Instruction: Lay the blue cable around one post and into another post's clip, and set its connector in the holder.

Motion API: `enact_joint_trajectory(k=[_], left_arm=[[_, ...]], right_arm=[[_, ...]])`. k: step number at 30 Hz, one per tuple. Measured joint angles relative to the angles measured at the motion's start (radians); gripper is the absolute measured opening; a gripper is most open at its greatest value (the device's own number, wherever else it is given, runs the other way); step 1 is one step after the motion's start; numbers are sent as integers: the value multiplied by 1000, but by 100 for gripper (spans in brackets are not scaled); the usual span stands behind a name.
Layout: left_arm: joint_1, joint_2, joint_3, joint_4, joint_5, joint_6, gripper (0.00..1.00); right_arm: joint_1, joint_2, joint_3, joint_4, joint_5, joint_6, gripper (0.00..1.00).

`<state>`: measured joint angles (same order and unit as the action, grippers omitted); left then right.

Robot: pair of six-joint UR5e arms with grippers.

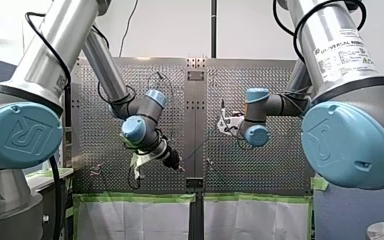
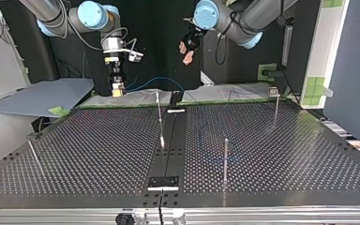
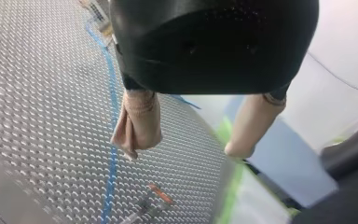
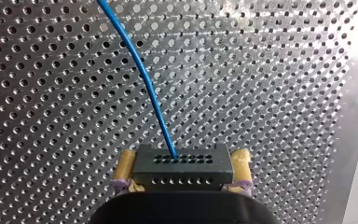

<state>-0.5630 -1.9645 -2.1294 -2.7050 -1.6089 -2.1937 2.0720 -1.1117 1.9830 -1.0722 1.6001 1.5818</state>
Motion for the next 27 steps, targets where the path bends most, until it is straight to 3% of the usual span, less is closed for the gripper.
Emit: enact_joint_trajectory(k=[11,21,27], left_arm=[[-23,-7,34,101,-24,-2,100],[-40,-93,50,198,-13,-58,100],[-41,-129,95,254,-30,-70,100]], right_arm=[[0,1,0,1,0,4,3],[1,2,0,-6,0,4,3],[3,2,0,-10,0,4,3]])
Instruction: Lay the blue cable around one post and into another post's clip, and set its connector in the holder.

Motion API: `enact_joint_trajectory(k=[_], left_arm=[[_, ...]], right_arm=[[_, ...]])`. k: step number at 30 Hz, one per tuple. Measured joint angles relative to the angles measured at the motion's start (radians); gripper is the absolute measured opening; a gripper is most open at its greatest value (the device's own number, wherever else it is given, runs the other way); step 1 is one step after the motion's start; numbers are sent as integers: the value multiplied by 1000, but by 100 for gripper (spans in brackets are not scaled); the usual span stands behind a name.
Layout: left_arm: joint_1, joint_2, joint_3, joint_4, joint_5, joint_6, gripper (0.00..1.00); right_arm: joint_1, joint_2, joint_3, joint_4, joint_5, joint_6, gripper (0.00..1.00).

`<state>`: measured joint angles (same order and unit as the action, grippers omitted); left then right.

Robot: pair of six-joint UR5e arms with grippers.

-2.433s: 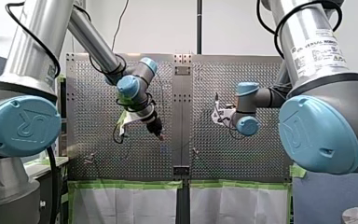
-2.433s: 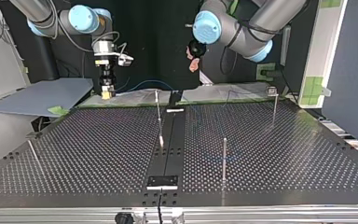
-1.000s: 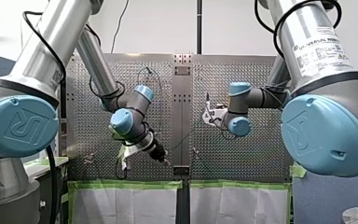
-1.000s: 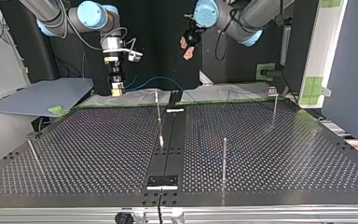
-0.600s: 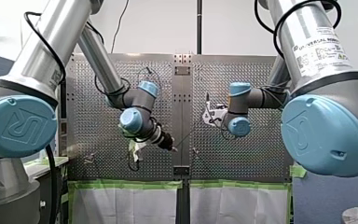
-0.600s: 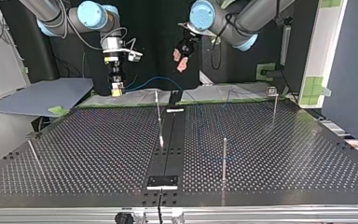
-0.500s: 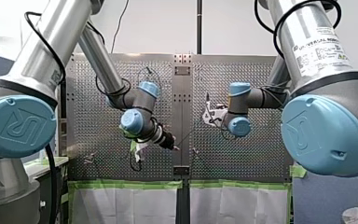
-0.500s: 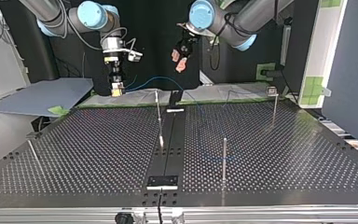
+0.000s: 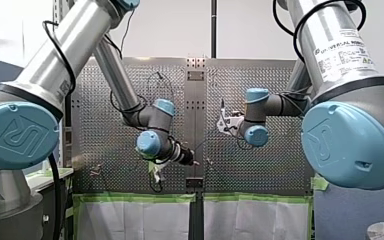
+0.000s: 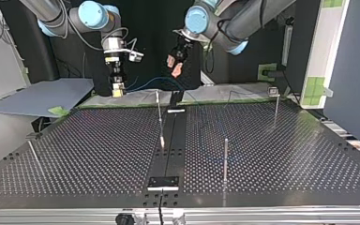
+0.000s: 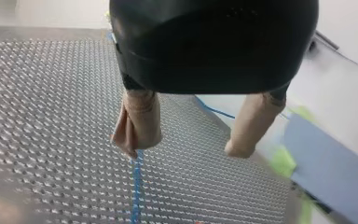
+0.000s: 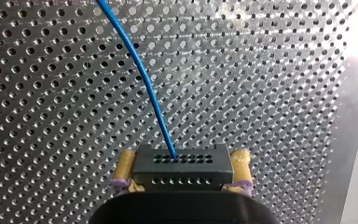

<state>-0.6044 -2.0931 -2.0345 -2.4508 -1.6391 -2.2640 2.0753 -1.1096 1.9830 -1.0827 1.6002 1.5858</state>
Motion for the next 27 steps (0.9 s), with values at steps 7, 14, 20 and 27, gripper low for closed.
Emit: enact_joint_trajectory(k=[7,14,20,27], left_arm=[[1,-4,35,67,-42,3,100],[-2,-28,49,127,-39,-10,100],[-10,-74,59,175,-30,-18,100],[-9,-111,99,236,-44,-18,100]], right_arm=[[1,1,0,1,0,-1,3],[0,1,0,1,0,0,3],[2,1,0,1,0,1,3],[2,1,0,3,0,1,3]])
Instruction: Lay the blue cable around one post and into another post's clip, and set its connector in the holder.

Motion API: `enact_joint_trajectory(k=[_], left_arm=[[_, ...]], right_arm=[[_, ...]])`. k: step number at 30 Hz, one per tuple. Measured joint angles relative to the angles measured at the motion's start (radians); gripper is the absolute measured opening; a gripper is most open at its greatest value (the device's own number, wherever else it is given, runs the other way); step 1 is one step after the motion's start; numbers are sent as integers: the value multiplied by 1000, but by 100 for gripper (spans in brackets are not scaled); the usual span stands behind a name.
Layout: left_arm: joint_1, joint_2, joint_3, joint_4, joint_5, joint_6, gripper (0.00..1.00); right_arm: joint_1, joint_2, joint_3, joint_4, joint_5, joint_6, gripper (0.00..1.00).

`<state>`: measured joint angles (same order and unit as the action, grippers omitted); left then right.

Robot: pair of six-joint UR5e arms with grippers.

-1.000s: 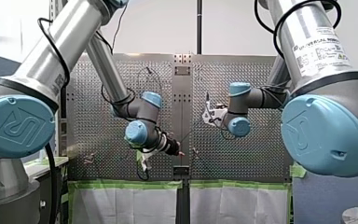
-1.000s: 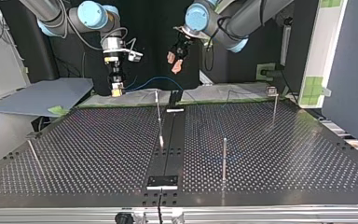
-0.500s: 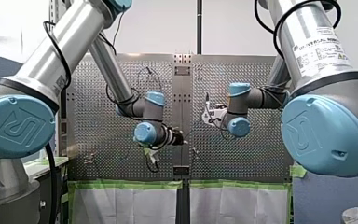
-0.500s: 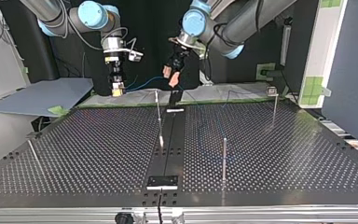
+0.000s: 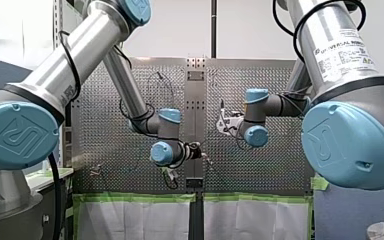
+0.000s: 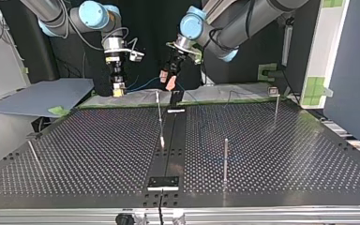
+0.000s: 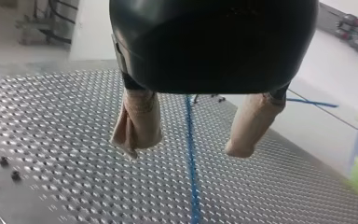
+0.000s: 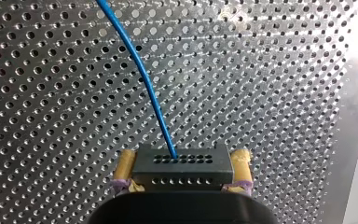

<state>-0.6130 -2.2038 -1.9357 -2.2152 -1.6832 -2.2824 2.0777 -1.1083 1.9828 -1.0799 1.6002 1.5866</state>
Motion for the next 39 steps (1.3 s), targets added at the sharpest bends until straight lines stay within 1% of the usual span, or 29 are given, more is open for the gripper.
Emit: enact_joint_trajectory(k=[6,7,8,9,10,11,15,16,21,22,27,33,39], left_arm=[[10,-2,28,46,-8,4,100],[11,-2,30,53,-12,6,82],[12,-2,31,61,-17,11,54],[13,-2,32,70,-25,18,54],[13,-2,32,78,-32,24,38],[14,-2,32,86,-39,31,27],[14,-3,32,119,-70,62,27],[14,-3,31,125,-77,69,24],[12,-4,26,169,-113,113,24],[11,-4,26,176,-116,121,22],[-3,-22,25,187,-137,168,22],[-15,-66,26,220,-152,216,22],[-16,-117,26,237,-182,248,22]], right_arm=[[-2,0,0,1,0,1,3],[-3,0,0,1,0,1,3],[-4,0,0,2,0,1,3],[-5,0,0,2,0,1,3],[-5,0,0,3,1,1,3],[-6,0,0,3,1,1,3],[-10,1,0,7,12,1,3],[-11,1,0,8,15,2,3],[-21,5,0,20,35,2,3],[-23,7,0,23,39,2,3],[-37,35,0,30,64,4,3],[-63,78,-1,3,82,8,3],[-91,133,-17,-40,86,13,3]])
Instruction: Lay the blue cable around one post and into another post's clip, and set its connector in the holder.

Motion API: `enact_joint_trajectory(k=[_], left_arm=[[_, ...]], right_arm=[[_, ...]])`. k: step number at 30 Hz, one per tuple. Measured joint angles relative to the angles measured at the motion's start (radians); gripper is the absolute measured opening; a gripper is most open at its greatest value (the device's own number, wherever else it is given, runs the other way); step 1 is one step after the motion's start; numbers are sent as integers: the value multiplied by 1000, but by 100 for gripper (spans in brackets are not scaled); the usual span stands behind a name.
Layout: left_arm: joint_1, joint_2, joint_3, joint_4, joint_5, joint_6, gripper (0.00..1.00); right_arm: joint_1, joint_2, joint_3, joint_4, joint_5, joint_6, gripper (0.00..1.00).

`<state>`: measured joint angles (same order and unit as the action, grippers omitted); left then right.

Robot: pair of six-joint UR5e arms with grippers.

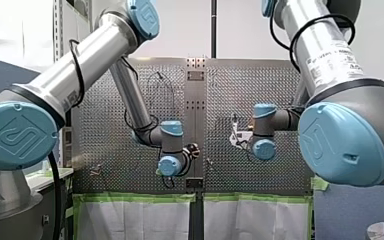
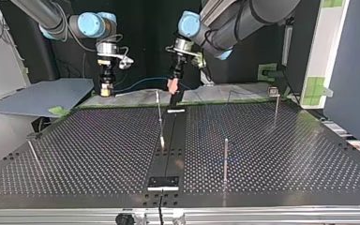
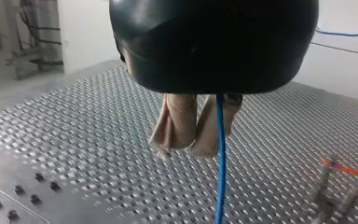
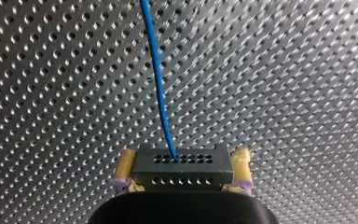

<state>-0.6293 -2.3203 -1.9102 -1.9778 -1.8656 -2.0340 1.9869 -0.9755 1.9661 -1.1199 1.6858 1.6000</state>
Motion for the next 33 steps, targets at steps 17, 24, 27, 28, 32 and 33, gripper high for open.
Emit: enact_joint_trajectory(k=[17,24,27,28,32,33], left_arm=[[6,-136,55,75,15,-9,22],[13,-193,79,76,15,-12,22],[12,-221,101,73,23,-10,22],[12,-229,107,72,24,-9,22],[11,-249,127,69,27,-5,22],[11,-251,133,67,26,-3,22]], right_arm=[[-38,145,-72,11,-1,5,3],[-45,202,-98,13,-2,-2,3],[-47,227,-113,21,-4,-4,3],[-47,235,-116,23,-4,-4,3],[-49,269,-132,39,-4,-9,3],[-50,280,-140,48,-4,-10,3]])
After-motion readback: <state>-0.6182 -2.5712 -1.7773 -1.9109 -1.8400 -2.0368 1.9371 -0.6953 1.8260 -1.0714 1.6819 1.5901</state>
